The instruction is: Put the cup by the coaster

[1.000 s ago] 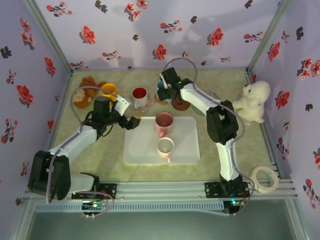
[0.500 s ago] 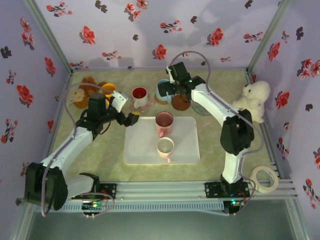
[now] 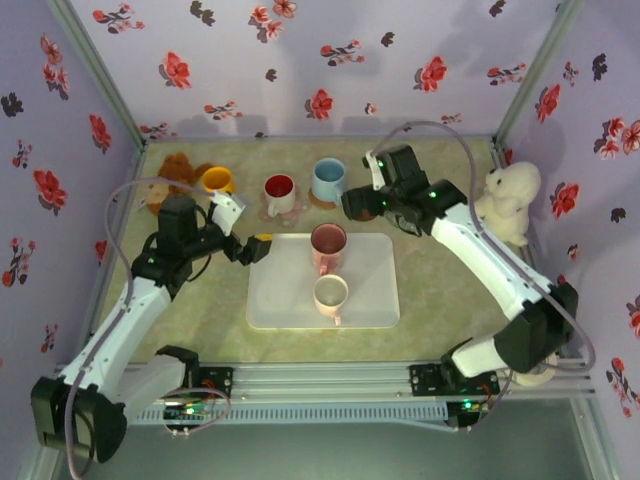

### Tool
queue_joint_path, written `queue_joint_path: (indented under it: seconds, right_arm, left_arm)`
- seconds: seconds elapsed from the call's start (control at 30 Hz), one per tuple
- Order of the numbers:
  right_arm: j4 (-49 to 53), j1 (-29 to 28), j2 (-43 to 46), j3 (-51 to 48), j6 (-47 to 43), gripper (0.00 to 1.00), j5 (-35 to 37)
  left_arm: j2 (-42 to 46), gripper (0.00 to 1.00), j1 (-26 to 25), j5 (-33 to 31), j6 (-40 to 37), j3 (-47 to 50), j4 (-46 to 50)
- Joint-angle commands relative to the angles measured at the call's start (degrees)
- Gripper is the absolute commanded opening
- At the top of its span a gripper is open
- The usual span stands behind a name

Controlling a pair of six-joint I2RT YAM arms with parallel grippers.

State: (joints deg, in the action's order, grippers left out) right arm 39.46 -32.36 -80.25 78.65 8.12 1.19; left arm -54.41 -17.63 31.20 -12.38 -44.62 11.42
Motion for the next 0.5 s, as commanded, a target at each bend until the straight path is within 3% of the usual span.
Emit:
queue_joint_path:
  seconds: [0.0, 0.47]
  right_arm:
    - [7.0, -1.3, 5.1, -3.7, -0.4, 0.99, -4.3]
    - [10.0, -14.1, 15.8, -19.8, 6.5, 0.99, -6.7]
  left_arm:
    - [2.7, 0.99, -0.4, 1.5, 1.1, 2.1, 3.8]
    - [12.0, 1.00, -2.1, 3.0, 0.7, 8.8, 10.6]
